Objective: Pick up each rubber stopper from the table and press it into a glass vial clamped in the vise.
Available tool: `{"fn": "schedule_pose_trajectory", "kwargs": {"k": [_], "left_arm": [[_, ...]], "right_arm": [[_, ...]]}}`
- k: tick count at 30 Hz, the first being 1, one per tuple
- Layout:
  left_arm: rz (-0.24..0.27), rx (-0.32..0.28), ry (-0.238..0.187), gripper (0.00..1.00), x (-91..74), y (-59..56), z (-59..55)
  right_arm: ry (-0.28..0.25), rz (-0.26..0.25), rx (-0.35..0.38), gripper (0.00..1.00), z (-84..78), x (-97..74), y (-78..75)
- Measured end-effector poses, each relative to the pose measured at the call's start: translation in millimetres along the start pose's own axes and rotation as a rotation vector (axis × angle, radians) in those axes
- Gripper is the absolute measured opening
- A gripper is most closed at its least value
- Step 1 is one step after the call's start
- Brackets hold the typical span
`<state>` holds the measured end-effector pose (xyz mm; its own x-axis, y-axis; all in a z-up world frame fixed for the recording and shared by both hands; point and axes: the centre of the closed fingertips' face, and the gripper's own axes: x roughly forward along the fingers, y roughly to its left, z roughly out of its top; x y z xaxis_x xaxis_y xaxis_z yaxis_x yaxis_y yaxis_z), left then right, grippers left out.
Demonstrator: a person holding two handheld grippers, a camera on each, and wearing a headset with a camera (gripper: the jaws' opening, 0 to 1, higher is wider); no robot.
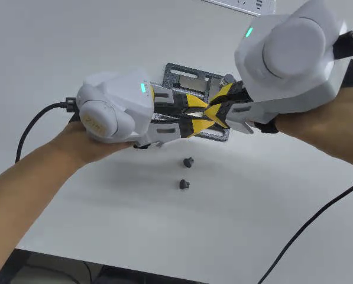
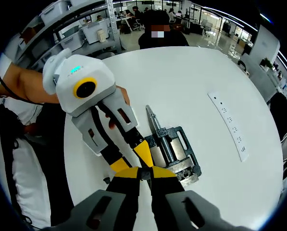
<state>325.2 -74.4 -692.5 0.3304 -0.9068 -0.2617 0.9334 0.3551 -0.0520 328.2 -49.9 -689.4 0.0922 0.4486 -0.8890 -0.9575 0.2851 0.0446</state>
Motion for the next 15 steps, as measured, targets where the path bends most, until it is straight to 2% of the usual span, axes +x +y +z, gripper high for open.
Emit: {"fn": "schedule_pose_trajectory", "kwargs": {"k": [5,15], "left_arm": [[0.005,0.003,0.0,0.03,0.6,0.5,-0.1],[0.01,-0.004,-0.005,0.02,0.8,-0.1,-0.6]], "right_arm": [[-0.005,-0.012,-0.016,0.08,1.2,0.3,-1.0],[-0.008,-0.016,-0.04,0.08,1.6,-0.4,1.6]]}}
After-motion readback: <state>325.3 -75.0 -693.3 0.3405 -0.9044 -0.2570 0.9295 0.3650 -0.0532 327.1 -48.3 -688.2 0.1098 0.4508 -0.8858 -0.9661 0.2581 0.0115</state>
